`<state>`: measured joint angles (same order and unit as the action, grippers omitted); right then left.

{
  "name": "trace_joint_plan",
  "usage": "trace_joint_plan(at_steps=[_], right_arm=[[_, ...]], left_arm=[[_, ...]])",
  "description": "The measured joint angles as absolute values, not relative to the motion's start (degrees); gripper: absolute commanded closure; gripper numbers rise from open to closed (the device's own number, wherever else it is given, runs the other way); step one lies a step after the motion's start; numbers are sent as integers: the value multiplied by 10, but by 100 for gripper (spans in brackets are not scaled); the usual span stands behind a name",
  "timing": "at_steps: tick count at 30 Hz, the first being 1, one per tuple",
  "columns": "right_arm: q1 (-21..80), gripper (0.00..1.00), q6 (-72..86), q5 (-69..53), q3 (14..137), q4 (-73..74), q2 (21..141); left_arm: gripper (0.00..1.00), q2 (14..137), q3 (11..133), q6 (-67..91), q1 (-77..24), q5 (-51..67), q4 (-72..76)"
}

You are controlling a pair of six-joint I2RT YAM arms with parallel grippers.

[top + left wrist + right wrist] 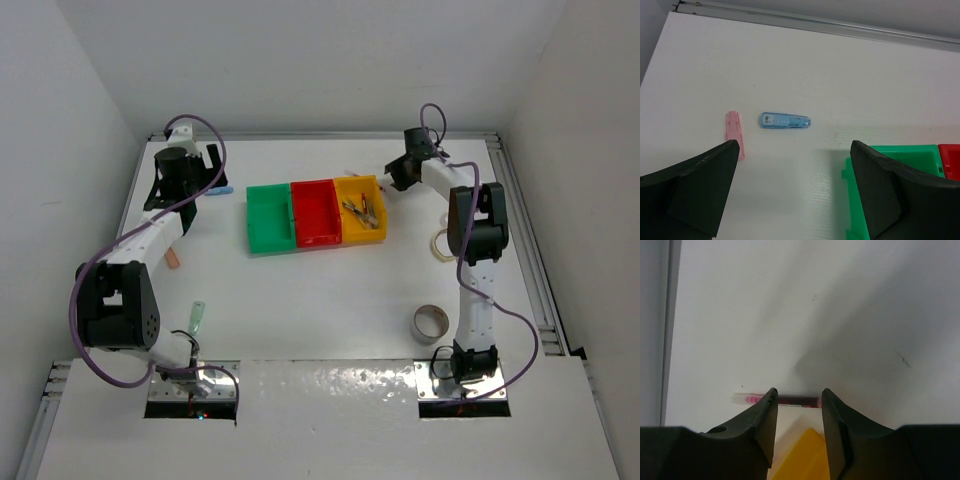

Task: Sort the stationery into containers
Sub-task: Move the pen to the center of the board.

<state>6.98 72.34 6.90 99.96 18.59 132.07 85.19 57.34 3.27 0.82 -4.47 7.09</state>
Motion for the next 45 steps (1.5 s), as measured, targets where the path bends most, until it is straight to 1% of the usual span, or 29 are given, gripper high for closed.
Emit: trace_joint_plan(at_steps=[9,27,30,31,35,39,41,45], right_arm=[[69,58,807,15,952,161,1320],[77,59,867,8,924,130,1313],[77,64,877,8,923,130,1313],[76,70,882,9,921,128,1313],[73,85,905,8,904,115,1313],[68,88,927,6,890,96,1312],[65,91,938,1,880,82,1310],[57,95,963,-5,836,43,1294]], left_arm=[[9,852,573,33,2,-43,70],[9,852,573,32,-7,-43,66],[9,852,573,32,-7,-44,66],[9,852,573,32,-7,-44,66],[9,852,573,32,-7,-46,66],[9,852,573,32,-7,-50,67],[9,852,573,32,-7,-51,67],[9,851,573,30,-7,-54,67]])
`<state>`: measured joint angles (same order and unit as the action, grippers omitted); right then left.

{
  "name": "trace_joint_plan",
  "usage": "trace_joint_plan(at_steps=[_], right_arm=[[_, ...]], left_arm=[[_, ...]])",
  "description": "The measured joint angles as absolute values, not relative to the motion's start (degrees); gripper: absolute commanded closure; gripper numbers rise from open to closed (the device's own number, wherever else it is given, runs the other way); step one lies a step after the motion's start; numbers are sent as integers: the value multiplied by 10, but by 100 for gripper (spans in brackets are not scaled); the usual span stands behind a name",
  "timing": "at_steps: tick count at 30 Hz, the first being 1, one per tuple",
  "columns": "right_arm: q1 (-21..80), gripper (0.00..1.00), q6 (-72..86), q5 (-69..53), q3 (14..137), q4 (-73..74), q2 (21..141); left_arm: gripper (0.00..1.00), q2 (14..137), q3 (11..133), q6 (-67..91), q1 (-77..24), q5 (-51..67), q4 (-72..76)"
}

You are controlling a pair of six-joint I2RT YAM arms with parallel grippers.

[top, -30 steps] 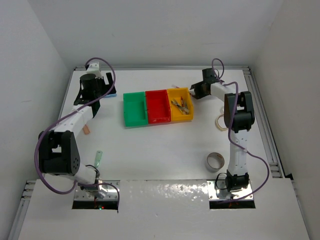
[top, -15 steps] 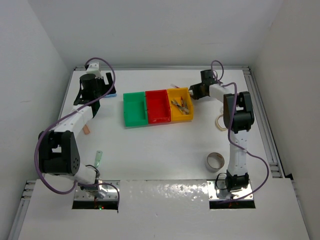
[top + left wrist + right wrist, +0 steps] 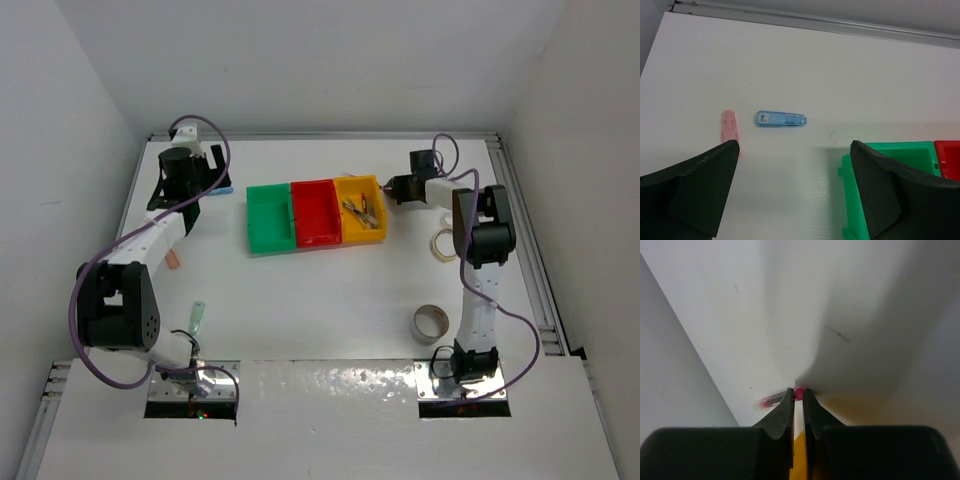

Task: Sort the stationery into containers
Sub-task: Move the pen to the center of the board.

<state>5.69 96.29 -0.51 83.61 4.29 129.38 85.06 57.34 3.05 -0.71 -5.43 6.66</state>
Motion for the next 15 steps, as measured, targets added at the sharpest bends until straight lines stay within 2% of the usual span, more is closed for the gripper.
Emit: trace_joint_plan(at_steps=[15], right_arm=[[1,97,932,73,702,63,1184]], left_arm=[[9,849,573,30,-7,-54,67]])
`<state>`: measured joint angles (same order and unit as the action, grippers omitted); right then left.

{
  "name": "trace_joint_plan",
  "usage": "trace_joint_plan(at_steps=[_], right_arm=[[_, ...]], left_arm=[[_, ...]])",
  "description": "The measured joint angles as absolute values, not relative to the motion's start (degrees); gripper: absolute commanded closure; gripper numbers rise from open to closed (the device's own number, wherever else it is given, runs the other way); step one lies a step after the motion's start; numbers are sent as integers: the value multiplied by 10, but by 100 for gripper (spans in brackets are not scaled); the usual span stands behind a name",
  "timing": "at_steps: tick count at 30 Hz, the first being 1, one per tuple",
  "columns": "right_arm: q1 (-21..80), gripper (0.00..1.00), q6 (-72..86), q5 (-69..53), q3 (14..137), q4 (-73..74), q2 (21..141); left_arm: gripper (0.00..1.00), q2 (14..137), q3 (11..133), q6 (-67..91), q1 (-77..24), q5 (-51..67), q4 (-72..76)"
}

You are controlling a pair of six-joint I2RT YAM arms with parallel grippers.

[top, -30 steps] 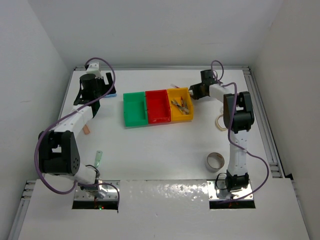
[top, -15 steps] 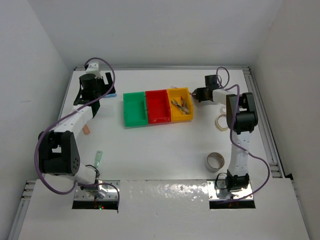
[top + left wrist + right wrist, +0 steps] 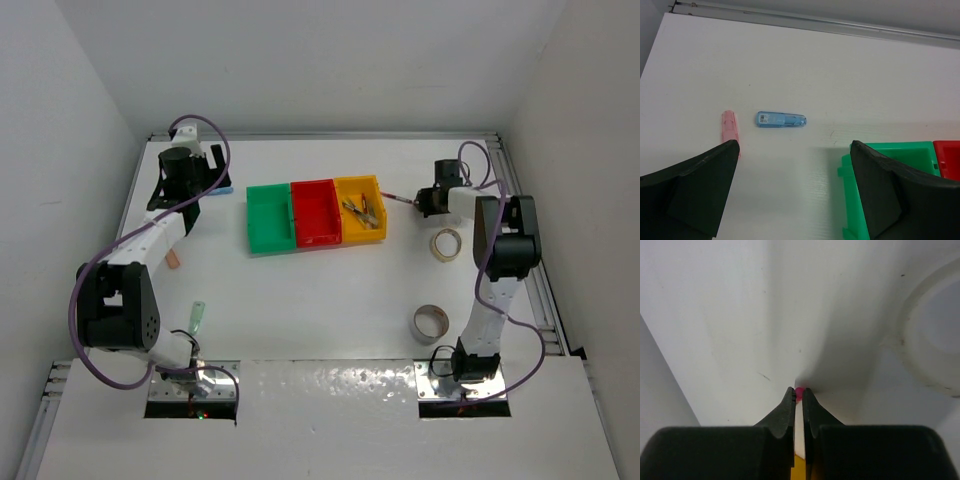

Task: Sort the stationery into containers
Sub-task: Move the pen to the center of the board, then pick up the pen from the center of the board.

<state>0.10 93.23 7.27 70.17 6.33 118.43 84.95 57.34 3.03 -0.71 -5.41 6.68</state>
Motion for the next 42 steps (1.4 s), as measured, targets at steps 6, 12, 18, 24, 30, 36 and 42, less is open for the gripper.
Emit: trace_joint_plan(at_steps=[6,12,18,24,30,36,42], right_arm=[[-4,68,871,90,672,97,1150],[-17,52,787,82,700,137,1145],[-7,50,752,49,736,156,1168],[34,48,647,54,845,214,1191],[34,49,386,25,933,253,1191],[31,54,161,11,971,291,1211],[33,55,3,-41,1000,320,1274]], left_arm=[[9,848,573,30,-7,-54,67],[9,842,571,31,-7,-52,68],[9,842,571,33,-7,-49,70],[9,839,565,33,-7,-49,71],[9,832,561,33,-7,-49,71],[9,832,561,33,-7,-47,73],[9,832,561,33,-8,-43,73]])
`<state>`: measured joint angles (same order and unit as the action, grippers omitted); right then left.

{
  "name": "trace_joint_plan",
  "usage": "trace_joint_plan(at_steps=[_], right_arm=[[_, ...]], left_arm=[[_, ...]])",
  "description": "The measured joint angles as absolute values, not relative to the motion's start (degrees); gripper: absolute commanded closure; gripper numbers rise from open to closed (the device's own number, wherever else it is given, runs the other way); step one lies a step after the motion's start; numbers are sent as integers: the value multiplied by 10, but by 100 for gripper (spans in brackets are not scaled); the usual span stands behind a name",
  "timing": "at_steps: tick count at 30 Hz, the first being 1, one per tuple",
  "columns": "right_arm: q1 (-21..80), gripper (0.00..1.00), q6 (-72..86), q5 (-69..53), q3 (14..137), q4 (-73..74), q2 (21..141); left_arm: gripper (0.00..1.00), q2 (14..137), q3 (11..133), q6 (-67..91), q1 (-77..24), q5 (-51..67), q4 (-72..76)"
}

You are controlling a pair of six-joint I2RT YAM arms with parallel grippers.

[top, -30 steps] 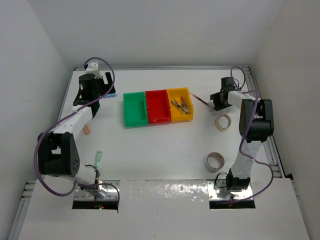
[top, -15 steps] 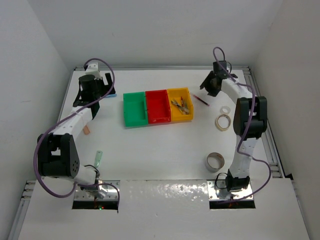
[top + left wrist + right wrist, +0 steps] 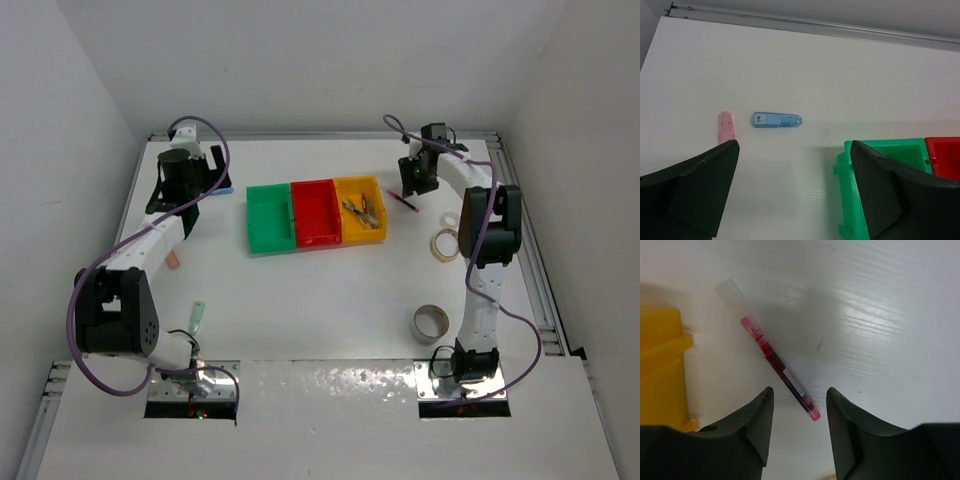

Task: Sort the stationery into containers
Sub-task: Pick up the pen from the center of the board.

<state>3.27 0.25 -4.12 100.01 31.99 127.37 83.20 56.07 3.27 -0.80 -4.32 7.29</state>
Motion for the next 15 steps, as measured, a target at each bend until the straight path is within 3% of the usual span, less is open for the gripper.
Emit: trace_joint_plan(at_steps=[11,13,15], right_arm=[[44,58,-69,-58,1053,370,1342],[48,65,-76,-48,1054,374,1342],[54,89,-81,-42,1056,377,1343]], left_arm=[[9,832,561,32,-13,-41,73],[9,831,561,32,-13,-41,73],[9,831,561,32,-13,-41,73]])
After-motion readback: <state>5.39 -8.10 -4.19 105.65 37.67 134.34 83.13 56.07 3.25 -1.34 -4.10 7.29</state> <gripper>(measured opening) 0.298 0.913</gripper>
